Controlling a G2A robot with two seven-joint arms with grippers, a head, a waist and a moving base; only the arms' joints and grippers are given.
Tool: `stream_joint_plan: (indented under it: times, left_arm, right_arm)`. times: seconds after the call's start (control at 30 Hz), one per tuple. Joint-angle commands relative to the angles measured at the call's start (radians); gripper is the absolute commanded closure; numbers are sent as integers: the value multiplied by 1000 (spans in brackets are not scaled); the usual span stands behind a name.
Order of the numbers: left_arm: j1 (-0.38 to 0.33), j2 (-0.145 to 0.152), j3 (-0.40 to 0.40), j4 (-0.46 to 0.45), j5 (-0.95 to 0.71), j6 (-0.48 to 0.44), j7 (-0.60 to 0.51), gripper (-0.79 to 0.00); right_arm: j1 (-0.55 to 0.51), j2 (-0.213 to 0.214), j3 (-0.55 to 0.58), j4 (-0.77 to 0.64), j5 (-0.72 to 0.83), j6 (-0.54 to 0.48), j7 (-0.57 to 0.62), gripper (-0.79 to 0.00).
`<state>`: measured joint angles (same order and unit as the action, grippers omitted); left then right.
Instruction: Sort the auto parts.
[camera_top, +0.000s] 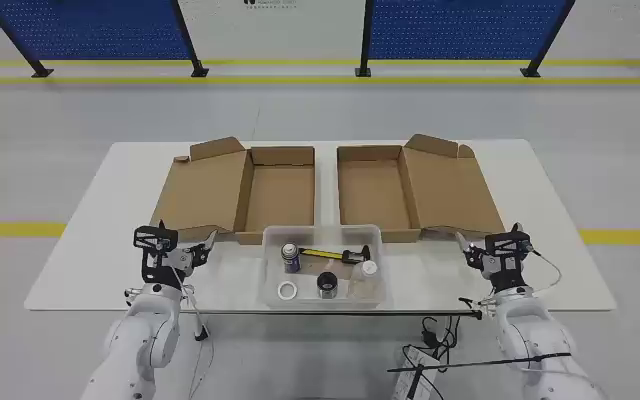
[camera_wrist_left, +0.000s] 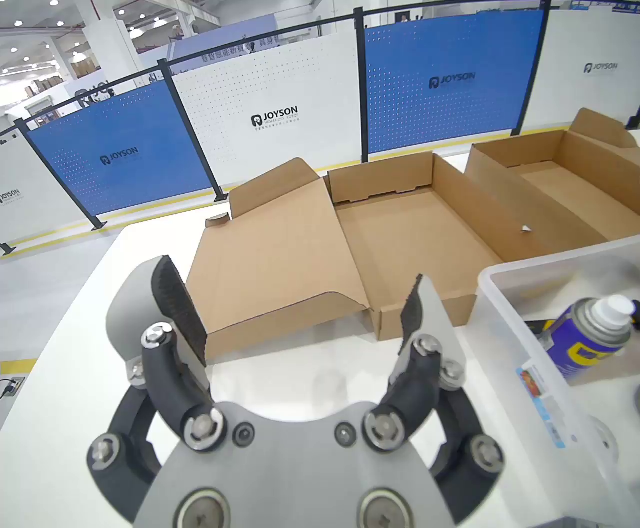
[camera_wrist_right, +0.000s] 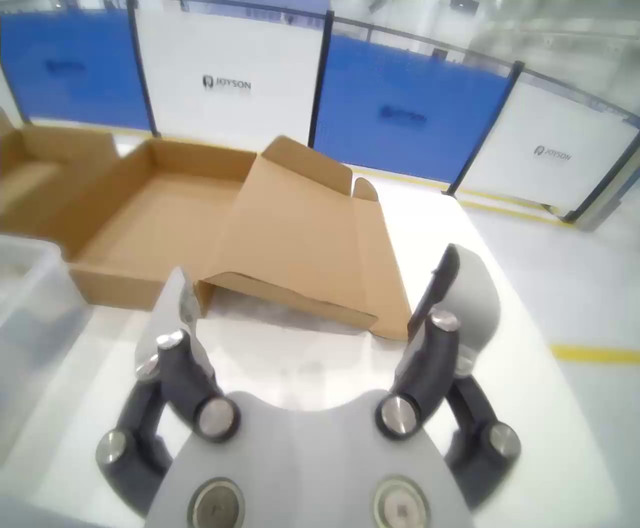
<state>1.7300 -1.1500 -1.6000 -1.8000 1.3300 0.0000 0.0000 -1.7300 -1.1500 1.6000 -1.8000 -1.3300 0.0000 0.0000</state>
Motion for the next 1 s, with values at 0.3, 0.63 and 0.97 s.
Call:
stream_joint_plan:
  times: [0.3,0.63,0.97]
  left_arm:
    - [0,0,0,0,0,0,0,-784]
    - [-71,-3,52,-78,-12,-105,-24,-785]
    - [-201,-18,249,-167,2,-211,-147,-785]
  right_arm:
    - [0,0,0,0,0,0,0,-785]
    - [0,0,0,0,0,0,0,-785]
    - [0,0,0,0,0,0,0,-785]
